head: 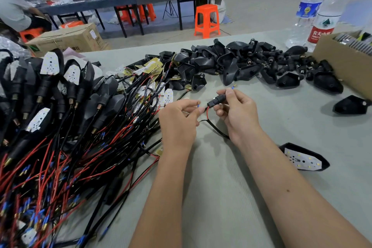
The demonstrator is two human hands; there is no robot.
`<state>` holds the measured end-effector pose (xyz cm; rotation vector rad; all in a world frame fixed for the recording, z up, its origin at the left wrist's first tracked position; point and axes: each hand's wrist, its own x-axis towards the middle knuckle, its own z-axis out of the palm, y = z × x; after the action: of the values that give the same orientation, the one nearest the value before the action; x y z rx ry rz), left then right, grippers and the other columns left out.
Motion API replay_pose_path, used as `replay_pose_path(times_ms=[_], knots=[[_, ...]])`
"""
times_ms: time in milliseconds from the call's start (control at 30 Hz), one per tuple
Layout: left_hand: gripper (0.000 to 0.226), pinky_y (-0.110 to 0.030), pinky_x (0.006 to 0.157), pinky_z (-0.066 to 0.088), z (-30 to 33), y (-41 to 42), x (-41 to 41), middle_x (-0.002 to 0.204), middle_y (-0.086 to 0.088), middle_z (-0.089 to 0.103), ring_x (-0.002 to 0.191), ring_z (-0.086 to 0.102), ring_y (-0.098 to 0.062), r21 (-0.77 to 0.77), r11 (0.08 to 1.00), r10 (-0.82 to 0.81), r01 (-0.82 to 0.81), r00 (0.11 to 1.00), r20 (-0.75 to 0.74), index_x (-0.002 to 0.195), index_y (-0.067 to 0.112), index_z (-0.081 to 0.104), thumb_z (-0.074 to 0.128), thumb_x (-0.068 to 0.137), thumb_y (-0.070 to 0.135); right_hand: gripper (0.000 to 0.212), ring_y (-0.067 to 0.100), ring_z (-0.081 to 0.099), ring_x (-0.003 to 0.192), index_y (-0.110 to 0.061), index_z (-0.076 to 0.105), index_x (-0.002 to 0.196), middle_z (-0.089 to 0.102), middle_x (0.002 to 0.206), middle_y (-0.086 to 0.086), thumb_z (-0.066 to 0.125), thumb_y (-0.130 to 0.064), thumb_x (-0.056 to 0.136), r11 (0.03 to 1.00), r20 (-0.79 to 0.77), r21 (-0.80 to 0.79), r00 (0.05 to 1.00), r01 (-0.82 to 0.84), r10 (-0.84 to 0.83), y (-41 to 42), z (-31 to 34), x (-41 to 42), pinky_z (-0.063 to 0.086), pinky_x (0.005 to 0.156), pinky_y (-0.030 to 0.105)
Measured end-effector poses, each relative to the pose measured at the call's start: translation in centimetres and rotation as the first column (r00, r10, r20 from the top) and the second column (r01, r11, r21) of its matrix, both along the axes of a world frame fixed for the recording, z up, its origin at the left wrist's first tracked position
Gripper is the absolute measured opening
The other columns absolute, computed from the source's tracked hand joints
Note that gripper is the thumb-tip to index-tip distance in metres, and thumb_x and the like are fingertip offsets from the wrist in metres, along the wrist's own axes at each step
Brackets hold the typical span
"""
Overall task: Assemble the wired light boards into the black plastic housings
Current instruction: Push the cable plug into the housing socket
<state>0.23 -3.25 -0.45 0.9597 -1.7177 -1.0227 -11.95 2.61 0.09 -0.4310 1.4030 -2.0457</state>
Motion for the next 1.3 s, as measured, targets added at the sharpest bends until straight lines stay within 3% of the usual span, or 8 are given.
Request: replay_pose_path(times_ms=[67, 233, 400, 600, 733, 900, 1100, 1300], knots=[[0.015, -0.019, 0.054, 0.052, 0.0, 0.0, 0.0, 0.066, 0.006, 0.072, 0.049, 0.066, -0.008, -0.003, 1.0, -0.007, 0.007, 1.0, -0.022, 0.091, 0.022, 0.076, 0.086, 0.081, 0.015, 0.03, 0.014, 0.055, 0.053, -0.007, 0.069, 0.094, 0.066, 0.064, 0.004, 0.046, -0.017, 0.11, 1.0, 0.005, 0.008, 1.0, 0.003, -0.003, 0.2, -0.1, -0.1, 0.047, 0.053, 0.022], [0.017, -0.045, 0.069, 0.062, -0.1, -0.7, 0.1, 0.069, 0.003, 0.072, 0.059, 0.068, -0.014, -0.017, 0.995, -0.101, 0.102, 0.993, 0.066, 0.077, 0.025, 0.075, 0.08, 0.086, 0.012, 0.03, 0.014, 0.055, 0.052, -0.007, 0.07, 0.094, 0.065, 0.067, 0.008, 0.046, -0.018, 0.11, 1.0, 0.024, 0.003, 1.0, -0.01, 0.01, 0.2, 0.0, -0.1, 0.048, 0.052, 0.021], [0.014, -0.033, 0.072, 0.053, -0.5, -0.6, 0.1, 0.075, 0.006, 0.074, 0.069, 0.065, -0.004, -0.095, 0.979, -0.16, 0.178, 0.971, 0.177, 0.086, 0.014, 0.076, 0.067, 0.093, 0.006, 0.031, 0.016, 0.053, 0.052, -0.007, 0.069, 0.094, 0.065, 0.062, 0.006, 0.046, -0.018, 0.11, 1.0, 0.01, 0.005, 1.0, -0.023, 0.022, 0.1, 0.1, -0.1, 0.046, 0.051, 0.021], [0.013, -0.036, 0.075, 0.054, -0.4, -0.4, 0.1, 0.075, 0.007, 0.072, 0.076, 0.066, -0.012, -0.142, 0.976, -0.133, 0.164, 0.97, 0.204, 0.088, 0.017, 0.075, 0.065, 0.096, 0.011, 0.031, 0.017, 0.054, 0.054, -0.008, 0.07, 0.093, 0.066, 0.063, 0.006, 0.046, -0.017, 0.11, 0.999, -0.022, 0.021, 0.999, -0.044, 0.045, 0.2, -0.2, -0.1, 0.046, 0.051, 0.022], [0.008, -0.031, 0.073, 0.045, -0.2, -0.4, 0.2, 0.084, 0.004, 0.069, 0.076, 0.058, -0.012, -0.225, 0.968, -0.059, 0.111, 0.972, 0.226, 0.087, 0.021, 0.077, 0.072, 0.093, 0.019, 0.031, 0.017, 0.055, 0.054, -0.007, 0.07, 0.092, 0.066, 0.063, 0.005, 0.047, -0.016, 0.11, 0.999, -0.045, 0.014, 0.998, -0.04, 0.041, 0.0, -0.3, -0.1, 0.046, 0.05, 0.022], [0.007, -0.017, 0.064, 0.049, 0.1, -0.2, 0.2, 0.066, 0.015, 0.068, 0.064, 0.062, -0.002, -0.138, 0.99, -0.02, 0.033, 0.996, 0.092, 0.081, 0.022, 0.078, 0.082, 0.084, 0.019, 0.03, 0.016, 0.057, 0.055, -0.008, 0.071, 0.091, 0.066, 0.067, 0.006, 0.048, -0.016, 0.109, 0.999, -0.082, -0.005, 0.996, -0.048, 0.047, 0.0, -0.3, -0.2, 0.047, 0.052, 0.023], [0.026, -0.021, 0.07, 0.059, 0.4, -0.3, 0.3, 0.071, 0.007, 0.075, 0.071, 0.075, -0.015, 0.04, 0.995, -0.09, 0.091, 0.995, -0.046, 0.082, 0.026, 0.076, 0.08, 0.083, 0.0, 0.03, 0.016, 0.056, 0.054, -0.007, 0.071, 0.092, 0.067, 0.065, 0.005, 0.048, -0.015, 0.109, 0.999, -0.087, 0.029, 0.996, 0.03, -0.027, -0.1, -0.4, -0.3, 0.047, 0.052, 0.023], [0.017, -0.024, 0.065, 0.06, 0.2, -0.2, 0.2, 0.073, 0.0, 0.077, 0.068, 0.076, -0.015, 0.134, 0.991, -0.005, 0.026, 0.988, -0.153, 0.088, 0.017, 0.075, 0.082, 0.082, 0.003, 0.025, 0.014, 0.064, 0.059, -0.003, 0.072, 0.097, 0.069, 0.076, 0.009, 0.053, -0.016, 0.108, 0.997, -0.109, 0.0, 0.991, -0.076, 0.075, 0.2, 0.0, 0.4, 0.05, 0.052, 0.022]])
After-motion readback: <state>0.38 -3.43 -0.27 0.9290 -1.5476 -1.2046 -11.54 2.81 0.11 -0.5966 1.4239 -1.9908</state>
